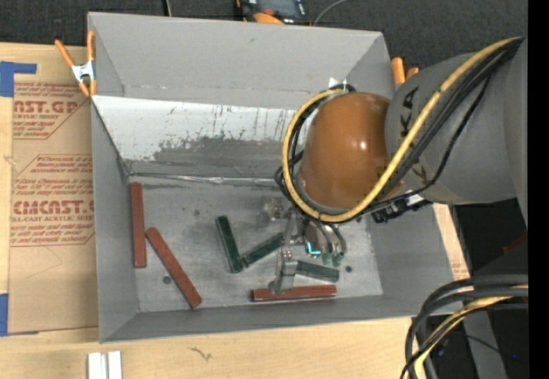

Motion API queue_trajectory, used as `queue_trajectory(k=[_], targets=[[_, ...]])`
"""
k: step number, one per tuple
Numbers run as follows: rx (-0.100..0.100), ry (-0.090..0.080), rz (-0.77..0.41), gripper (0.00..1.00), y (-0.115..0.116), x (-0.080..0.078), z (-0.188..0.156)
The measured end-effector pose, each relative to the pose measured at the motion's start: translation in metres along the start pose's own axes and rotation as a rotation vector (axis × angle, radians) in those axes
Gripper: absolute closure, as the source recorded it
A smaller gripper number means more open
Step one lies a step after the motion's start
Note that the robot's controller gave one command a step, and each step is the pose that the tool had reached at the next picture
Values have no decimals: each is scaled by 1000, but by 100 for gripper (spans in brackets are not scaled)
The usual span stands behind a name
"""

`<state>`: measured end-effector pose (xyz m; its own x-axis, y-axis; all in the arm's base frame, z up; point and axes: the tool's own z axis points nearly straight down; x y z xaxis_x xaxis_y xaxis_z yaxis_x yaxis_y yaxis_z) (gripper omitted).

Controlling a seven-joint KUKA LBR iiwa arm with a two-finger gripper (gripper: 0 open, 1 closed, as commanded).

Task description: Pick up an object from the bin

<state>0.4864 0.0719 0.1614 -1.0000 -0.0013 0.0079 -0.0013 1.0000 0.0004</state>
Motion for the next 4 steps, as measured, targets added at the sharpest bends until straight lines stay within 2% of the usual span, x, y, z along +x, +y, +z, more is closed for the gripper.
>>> queue_trajectory(k=[1,2,3,4], targets=[[1,-16,-329,0,14,-31,-89],[0,-20,-415,0,4,-49,92],[1,-10,-384,0,-19,-54,91],[0,-11,-386,100,-18,-55,90]])
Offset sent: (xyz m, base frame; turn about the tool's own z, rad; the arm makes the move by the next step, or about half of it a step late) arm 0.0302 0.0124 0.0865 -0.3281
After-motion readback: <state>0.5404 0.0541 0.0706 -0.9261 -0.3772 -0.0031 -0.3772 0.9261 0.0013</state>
